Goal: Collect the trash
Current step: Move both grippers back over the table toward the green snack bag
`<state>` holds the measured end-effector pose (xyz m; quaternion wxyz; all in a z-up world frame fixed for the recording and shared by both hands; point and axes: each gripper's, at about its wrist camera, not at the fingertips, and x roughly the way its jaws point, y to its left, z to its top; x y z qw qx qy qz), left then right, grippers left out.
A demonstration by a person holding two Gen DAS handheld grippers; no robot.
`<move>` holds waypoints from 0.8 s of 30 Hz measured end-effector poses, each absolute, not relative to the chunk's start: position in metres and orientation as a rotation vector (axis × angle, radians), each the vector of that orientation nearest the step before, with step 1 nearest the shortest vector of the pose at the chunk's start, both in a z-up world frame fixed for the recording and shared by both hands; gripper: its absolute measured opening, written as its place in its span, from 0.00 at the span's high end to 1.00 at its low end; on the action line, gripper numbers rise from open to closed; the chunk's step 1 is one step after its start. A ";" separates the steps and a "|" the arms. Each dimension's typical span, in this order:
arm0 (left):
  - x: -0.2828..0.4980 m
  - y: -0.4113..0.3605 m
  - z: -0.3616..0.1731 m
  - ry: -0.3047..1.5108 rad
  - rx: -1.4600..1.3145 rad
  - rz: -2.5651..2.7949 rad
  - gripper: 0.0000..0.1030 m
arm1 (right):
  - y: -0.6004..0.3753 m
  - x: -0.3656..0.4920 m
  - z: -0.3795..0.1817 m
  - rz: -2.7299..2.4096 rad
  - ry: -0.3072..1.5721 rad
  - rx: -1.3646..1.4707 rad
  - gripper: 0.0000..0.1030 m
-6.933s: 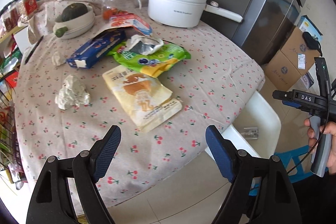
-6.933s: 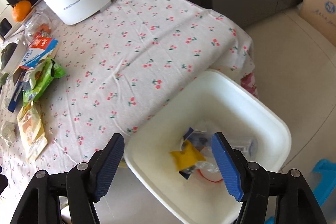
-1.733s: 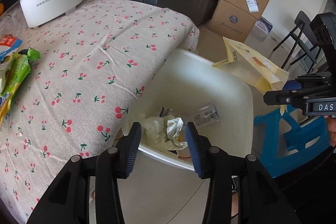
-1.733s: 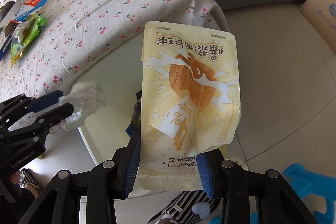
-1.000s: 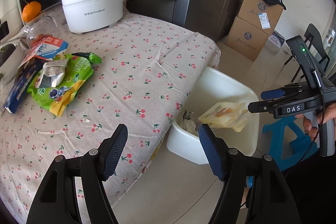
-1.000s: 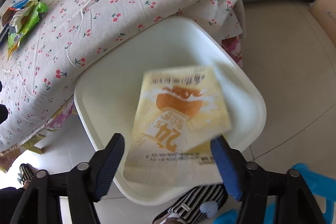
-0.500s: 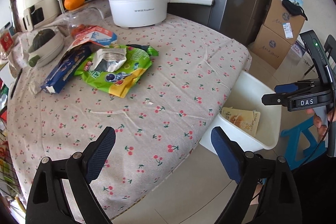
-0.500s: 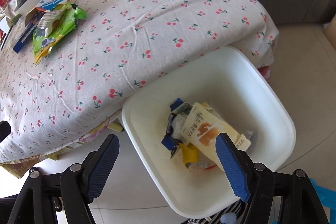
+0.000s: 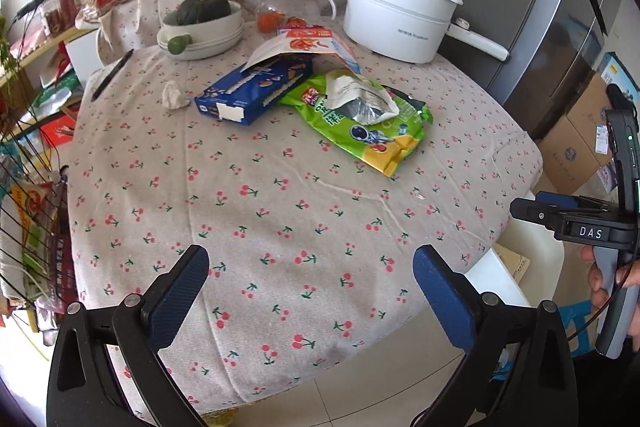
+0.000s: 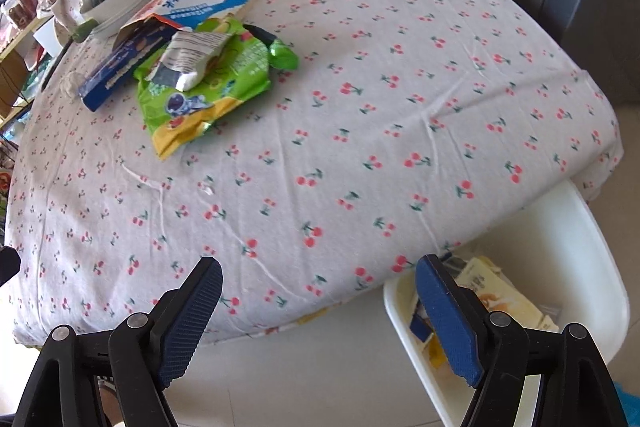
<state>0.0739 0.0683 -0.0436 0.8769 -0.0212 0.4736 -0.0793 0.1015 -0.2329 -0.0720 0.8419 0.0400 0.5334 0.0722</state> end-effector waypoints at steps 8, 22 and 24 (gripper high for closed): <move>0.090 0.102 -0.059 1.009 0.100 -0.083 0.00 | -0.182 0.132 -0.072 0.182 1.079 -0.041 0.19; 0.128 0.129 -0.064 0.892 0.032 0.015 0.00 | -0.107 0.240 -0.094 0.246 0.988 -0.079 0.23; 0.131 0.130 -0.066 0.894 0.046 0.019 0.00 | -0.103 0.252 -0.098 0.239 0.978 -0.064 0.23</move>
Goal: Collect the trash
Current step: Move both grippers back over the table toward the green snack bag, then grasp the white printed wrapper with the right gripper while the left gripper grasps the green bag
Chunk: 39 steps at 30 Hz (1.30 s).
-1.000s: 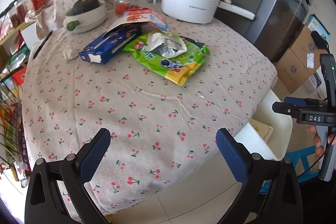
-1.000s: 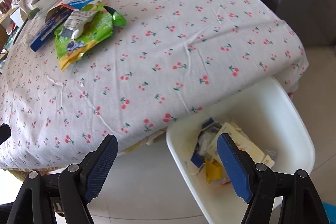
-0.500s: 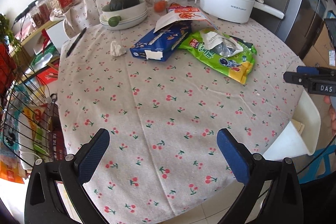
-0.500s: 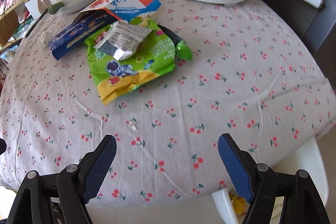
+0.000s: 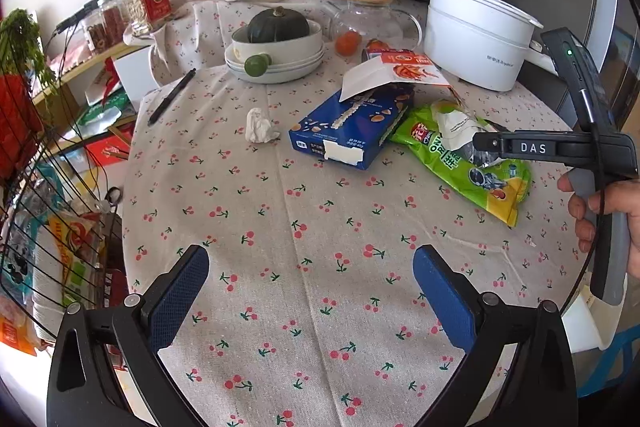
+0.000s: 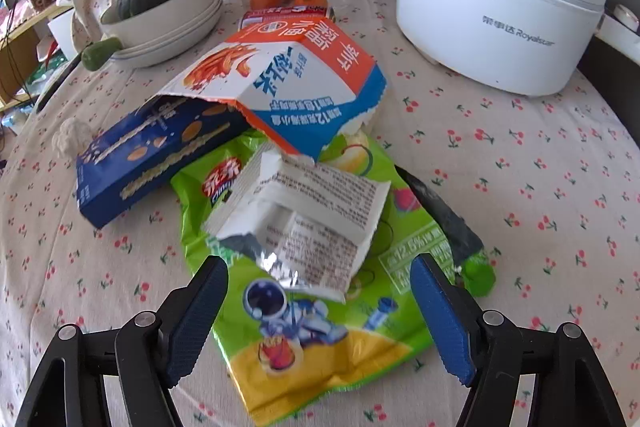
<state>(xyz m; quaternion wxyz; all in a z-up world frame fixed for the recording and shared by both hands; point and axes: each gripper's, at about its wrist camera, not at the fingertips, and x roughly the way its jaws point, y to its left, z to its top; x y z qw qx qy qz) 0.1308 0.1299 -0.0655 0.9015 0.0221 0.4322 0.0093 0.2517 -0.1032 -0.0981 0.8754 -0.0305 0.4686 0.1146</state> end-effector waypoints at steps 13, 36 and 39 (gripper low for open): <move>0.135 0.142 -0.080 0.963 0.022 0.041 0.00 | -0.089 0.259 -0.122 0.239 1.055 -0.113 0.90; 0.174 -0.023 -0.075 0.941 0.078 -0.245 0.05 | -0.223 0.166 -0.055 0.198 1.014 0.006 0.91; 0.182 -0.050 -0.087 0.955 0.117 -0.291 0.15 | -0.248 0.164 -0.055 0.179 1.017 0.029 0.91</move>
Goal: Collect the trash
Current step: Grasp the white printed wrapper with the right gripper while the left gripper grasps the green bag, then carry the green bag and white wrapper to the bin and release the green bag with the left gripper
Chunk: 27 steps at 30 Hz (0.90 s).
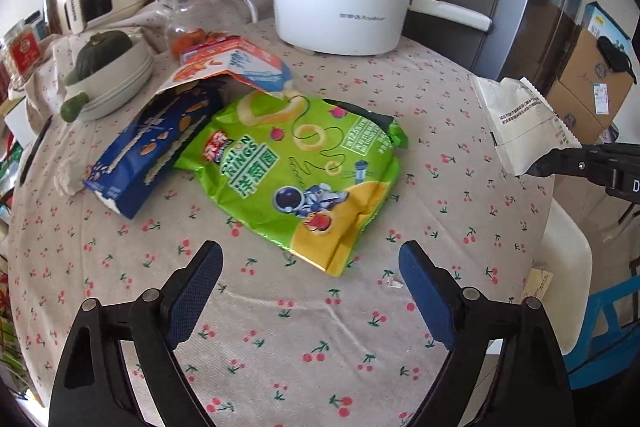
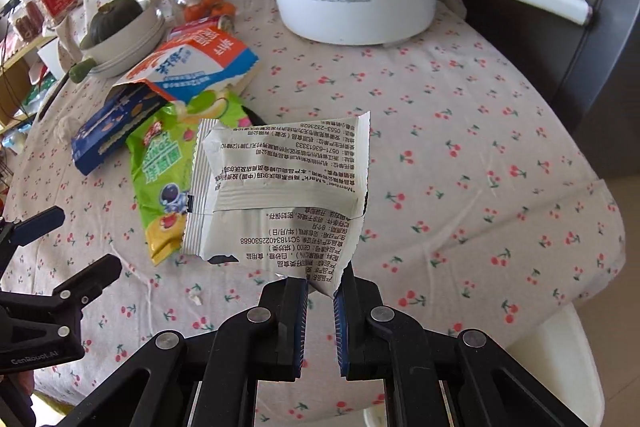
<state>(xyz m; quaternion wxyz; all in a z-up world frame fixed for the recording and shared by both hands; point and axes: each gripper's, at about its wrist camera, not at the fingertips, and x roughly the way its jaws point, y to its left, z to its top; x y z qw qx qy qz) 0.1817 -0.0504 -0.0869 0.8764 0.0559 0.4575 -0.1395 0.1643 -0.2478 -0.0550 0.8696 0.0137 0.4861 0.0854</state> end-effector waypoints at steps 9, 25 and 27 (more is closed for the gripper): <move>0.209 -0.074 -0.129 0.982 0.188 -0.302 0.44 | -0.307 0.156 -0.066 0.135 1.060 0.105 0.91; 0.167 -0.063 -0.092 0.952 0.139 -0.355 0.88 | -0.330 0.125 -0.054 0.113 1.043 0.157 0.91; 0.152 -0.057 -0.074 0.916 0.111 -0.373 0.88 | -0.330 0.118 -0.046 0.102 1.021 0.156 0.91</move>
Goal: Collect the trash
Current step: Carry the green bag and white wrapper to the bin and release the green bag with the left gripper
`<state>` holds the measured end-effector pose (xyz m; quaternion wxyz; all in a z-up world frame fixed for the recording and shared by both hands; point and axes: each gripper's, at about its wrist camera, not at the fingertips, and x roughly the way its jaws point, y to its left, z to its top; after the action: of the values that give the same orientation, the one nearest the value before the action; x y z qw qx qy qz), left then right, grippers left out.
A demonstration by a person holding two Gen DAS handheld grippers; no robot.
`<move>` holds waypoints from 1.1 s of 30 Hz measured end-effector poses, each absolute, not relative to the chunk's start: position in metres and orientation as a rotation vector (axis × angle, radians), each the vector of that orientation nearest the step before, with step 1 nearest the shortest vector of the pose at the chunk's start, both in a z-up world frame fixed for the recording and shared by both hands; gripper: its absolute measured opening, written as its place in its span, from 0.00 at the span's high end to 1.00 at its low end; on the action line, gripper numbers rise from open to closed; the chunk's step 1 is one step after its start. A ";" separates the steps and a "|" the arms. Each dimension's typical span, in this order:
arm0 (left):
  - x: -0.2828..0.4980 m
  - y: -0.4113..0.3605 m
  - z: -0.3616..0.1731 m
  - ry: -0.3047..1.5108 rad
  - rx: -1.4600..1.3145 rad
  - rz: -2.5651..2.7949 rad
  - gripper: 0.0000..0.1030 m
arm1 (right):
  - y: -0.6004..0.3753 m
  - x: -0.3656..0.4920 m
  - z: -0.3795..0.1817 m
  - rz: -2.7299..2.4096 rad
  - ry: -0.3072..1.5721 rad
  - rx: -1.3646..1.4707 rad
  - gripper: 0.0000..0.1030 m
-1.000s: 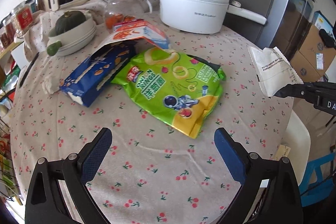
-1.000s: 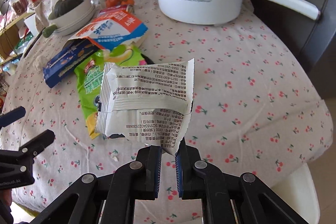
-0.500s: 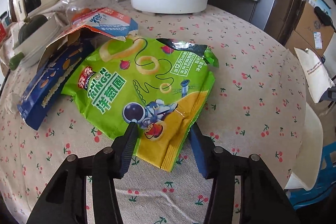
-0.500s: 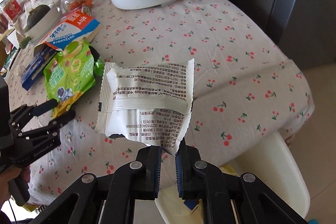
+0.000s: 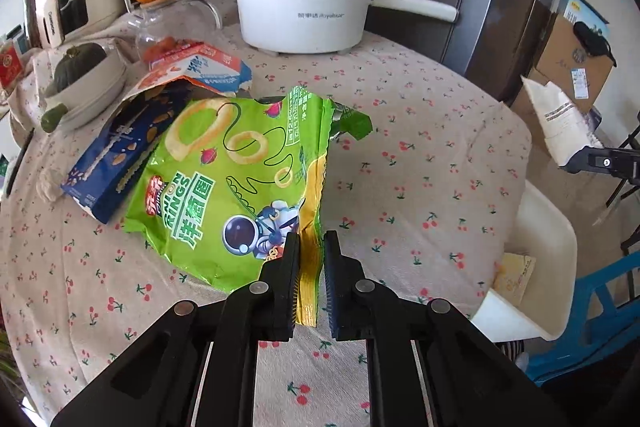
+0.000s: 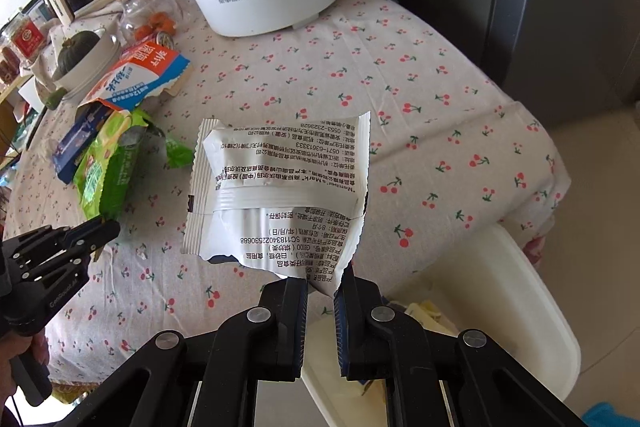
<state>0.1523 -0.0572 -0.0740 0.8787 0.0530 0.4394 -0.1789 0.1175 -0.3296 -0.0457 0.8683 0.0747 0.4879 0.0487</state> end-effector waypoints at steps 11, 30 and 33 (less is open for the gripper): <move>0.080 -0.047 -0.012 0.803 -0.028 -0.504 0.88 | -0.333 0.059 -0.029 0.086 0.967 0.176 0.91; 0.033 -0.145 -0.007 0.849 -0.138 -0.892 0.89 | -0.406 0.005 -0.055 -0.053 1.004 0.257 0.90; 0.033 -0.171 -0.021 0.881 -0.138 -0.945 0.89 | -0.416 0.003 -0.061 -0.073 1.021 0.252 0.90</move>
<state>0.0329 -0.1705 -0.0208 0.7964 -0.0642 0.4101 -0.4398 0.0025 -0.4161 -0.0614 0.8642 0.1202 0.4873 -0.0349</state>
